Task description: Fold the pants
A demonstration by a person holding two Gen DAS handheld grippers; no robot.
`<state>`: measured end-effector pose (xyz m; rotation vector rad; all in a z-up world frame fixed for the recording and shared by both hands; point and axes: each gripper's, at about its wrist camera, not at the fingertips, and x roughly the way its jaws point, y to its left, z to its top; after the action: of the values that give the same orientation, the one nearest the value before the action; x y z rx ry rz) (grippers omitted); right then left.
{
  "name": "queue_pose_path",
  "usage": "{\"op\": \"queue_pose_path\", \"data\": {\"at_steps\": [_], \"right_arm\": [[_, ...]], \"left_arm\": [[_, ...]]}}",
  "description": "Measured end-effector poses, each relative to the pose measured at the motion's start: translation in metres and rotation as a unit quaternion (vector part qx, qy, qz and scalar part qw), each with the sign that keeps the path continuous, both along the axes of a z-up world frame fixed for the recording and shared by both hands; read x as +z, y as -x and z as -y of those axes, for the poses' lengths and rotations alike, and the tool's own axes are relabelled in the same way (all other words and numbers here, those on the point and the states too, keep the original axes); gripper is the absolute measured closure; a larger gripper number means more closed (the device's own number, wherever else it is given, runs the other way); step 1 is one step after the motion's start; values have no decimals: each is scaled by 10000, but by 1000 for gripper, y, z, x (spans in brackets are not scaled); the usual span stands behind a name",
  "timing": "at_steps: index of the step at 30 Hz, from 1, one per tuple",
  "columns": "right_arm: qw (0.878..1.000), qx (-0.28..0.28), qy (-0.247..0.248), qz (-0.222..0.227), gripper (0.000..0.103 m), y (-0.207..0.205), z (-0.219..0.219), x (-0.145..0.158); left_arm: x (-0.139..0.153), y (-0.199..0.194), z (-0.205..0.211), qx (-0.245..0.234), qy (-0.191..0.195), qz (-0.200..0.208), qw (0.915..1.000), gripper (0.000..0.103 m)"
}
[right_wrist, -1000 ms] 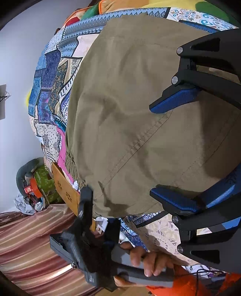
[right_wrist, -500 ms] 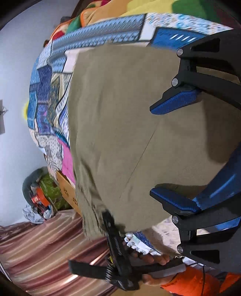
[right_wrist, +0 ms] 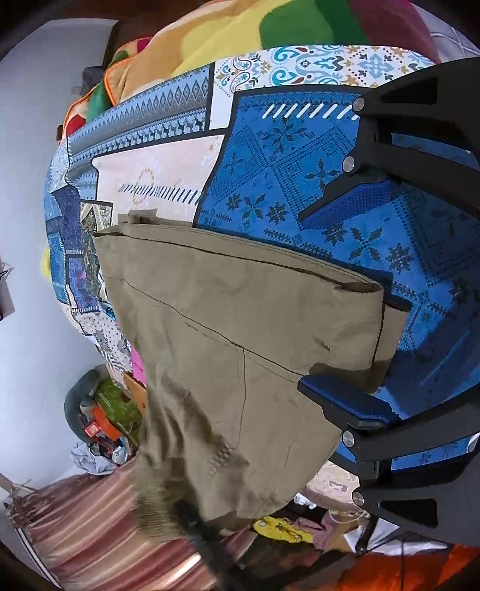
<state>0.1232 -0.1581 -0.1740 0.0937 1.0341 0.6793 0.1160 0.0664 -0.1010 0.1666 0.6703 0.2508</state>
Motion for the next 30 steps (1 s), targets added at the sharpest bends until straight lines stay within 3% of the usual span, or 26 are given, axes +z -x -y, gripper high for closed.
{"op": "queue_pose_path", "data": {"at_steps": [5, 9, 16, 20, 22, 24, 26, 30], "right_arm": [[10000, -27, -33, 35, 25, 2, 1, 0], [9999, -46, -76, 59, 25, 4, 4, 0], [9989, -385, -198, 171, 26, 8, 27, 9], [9968, -741, -198, 230, 25, 10, 54, 17], [9955, -896, -156, 284, 25, 12, 67, 21], [9941, -1020, -97, 346, 24, 14, 77, 25], [9928, -1112, -44, 434, 24, 16, 82, 30], [9906, -1214, -40, 622, 24, 17, 86, 42]], "left_arm": [[23, -15, 35, -826, 606, 63, 9947, 78], [20, -33, 64, -1462, 1195, -256, 9817, 78], [-34, -59, 103, -2122, 1788, -1358, 9511, 79], [-64, -62, 123, -2210, 1696, -1874, 9420, 78], [-74, -59, 133, -2236, 1545, -2013, 9411, 74], [-79, -55, 139, -2335, 1534, -2168, 9354, 51], [-80, -51, 139, -2420, 1727, -2204, 9290, 36], [-63, -45, 128, -2361, 1902, -2054, 9305, 31]]}}
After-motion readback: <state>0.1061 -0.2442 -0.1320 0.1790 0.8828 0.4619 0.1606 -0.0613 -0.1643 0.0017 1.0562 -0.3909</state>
